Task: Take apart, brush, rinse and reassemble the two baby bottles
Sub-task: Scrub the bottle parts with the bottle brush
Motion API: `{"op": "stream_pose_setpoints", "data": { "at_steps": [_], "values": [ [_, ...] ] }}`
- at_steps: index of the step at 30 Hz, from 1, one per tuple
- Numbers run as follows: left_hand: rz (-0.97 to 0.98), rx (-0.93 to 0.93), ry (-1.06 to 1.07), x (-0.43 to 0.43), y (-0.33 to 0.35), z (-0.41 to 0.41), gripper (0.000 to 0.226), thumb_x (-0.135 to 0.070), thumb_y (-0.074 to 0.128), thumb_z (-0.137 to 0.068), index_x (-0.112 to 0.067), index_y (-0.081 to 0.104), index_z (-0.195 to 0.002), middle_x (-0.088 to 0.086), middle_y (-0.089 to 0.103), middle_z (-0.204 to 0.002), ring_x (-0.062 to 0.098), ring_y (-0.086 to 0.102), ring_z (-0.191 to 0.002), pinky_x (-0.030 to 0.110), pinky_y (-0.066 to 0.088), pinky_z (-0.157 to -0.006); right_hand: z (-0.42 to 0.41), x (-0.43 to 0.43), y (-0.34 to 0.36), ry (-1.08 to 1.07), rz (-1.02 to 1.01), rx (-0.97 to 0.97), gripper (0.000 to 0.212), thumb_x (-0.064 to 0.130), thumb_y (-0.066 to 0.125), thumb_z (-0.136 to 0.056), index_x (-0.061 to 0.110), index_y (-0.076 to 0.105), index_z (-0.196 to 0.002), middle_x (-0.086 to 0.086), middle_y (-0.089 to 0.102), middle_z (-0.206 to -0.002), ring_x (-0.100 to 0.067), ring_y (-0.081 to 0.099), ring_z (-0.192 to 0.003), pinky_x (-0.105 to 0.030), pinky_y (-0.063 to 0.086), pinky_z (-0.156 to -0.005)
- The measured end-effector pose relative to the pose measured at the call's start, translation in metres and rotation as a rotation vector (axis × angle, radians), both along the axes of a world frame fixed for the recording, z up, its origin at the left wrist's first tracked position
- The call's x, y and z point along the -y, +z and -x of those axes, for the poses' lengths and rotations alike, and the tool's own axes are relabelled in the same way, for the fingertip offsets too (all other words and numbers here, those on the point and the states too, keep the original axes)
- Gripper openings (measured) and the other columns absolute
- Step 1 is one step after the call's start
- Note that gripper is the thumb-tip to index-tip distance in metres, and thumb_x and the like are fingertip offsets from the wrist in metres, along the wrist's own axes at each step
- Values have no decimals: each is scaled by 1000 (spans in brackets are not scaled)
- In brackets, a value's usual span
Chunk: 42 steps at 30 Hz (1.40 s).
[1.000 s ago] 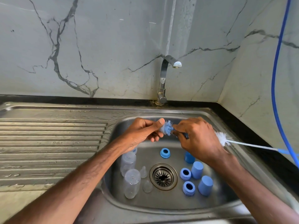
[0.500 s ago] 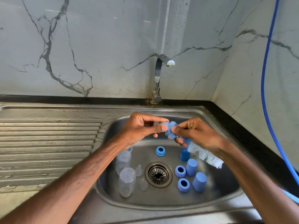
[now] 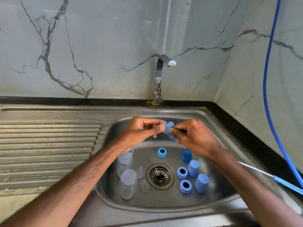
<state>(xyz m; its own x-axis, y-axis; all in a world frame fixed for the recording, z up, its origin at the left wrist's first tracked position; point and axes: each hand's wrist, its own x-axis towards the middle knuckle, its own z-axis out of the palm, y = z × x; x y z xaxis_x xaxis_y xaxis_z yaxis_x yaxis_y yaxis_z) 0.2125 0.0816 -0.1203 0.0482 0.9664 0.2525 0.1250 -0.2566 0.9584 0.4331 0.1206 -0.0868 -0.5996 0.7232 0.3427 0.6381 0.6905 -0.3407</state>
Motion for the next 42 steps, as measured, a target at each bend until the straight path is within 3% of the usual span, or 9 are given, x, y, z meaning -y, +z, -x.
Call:
{"op": "stream_pose_setpoints", "data": {
  "at_steps": [3,6,13,18,23,30,34,38,42],
  "values": [
    [-57,72,-87,1,3,-1,40,-4,81,-83,-10,73,-122,6,76,-118,21,71,-114,31,58,-96,-7,-4,5,40,218,-140,37,27,62,-103,16,68,-68,1,67,-59,-8,61,-52,-31,49,-57],
    [-39,102,-72,2,6,-2,33,-16,83,-81,-12,77,-113,9,78,-108,17,74,-95,23,60,-76,-6,-1,7,104,333,-227,37,23,62,-103,10,70,-70,-3,67,-60,-8,58,-51,-25,45,-56],
    [226,70,75,-1,-1,-9,55,-66,66,-82,-14,79,-71,4,69,-66,11,58,-56,18,44,-46,5,2,-5,40,-240,17,30,39,67,-99,19,73,-77,5,59,-60,-15,50,-53,-22,30,-50],
    [82,178,7,0,0,-10,29,-34,77,-81,-12,78,-101,9,78,-94,16,70,-80,21,57,-63,0,0,-2,3,-118,0,27,36,64,-100,21,72,-79,5,62,-63,-13,53,-55,-30,42,-52],
    [29,276,-65,2,4,-9,39,-16,81,-77,-15,76,-116,8,76,-115,14,72,-97,23,58,-79,-2,3,7,57,259,-239,34,26,61,-104,20,70,-73,1,69,-62,-18,61,-55,-43,53,-60],
    [162,626,54,-1,4,-9,40,-19,74,-83,-7,68,-121,7,71,-99,14,67,-88,28,61,-81,-5,3,11,-78,84,-160,34,35,59,-104,18,70,-76,10,70,-63,-1,61,-54,-34,50,-60],
    [212,611,121,0,3,12,37,-9,67,-94,-2,62,-130,19,73,-116,30,71,-108,35,61,-91,-13,1,14,-123,36,-130,30,32,61,-99,13,65,-76,4,61,-62,-13,47,-55,-38,41,-57],
    [227,440,75,2,-3,9,38,1,72,-88,-2,67,-126,17,74,-117,26,73,-104,28,62,-84,-9,9,14,-99,4,-2,8,19,63,-93,18,69,-98,-1,69,-82,-25,63,-74,-42,51,-65],
    [291,417,14,2,-4,-1,33,-2,80,-77,-8,75,-109,11,78,-106,9,73,-87,17,57,-67,-1,17,13,-75,-33,-80,49,17,70,-90,32,58,-135,7,75,-117,-19,72,-102,-45,59,-88]
  ]
}}
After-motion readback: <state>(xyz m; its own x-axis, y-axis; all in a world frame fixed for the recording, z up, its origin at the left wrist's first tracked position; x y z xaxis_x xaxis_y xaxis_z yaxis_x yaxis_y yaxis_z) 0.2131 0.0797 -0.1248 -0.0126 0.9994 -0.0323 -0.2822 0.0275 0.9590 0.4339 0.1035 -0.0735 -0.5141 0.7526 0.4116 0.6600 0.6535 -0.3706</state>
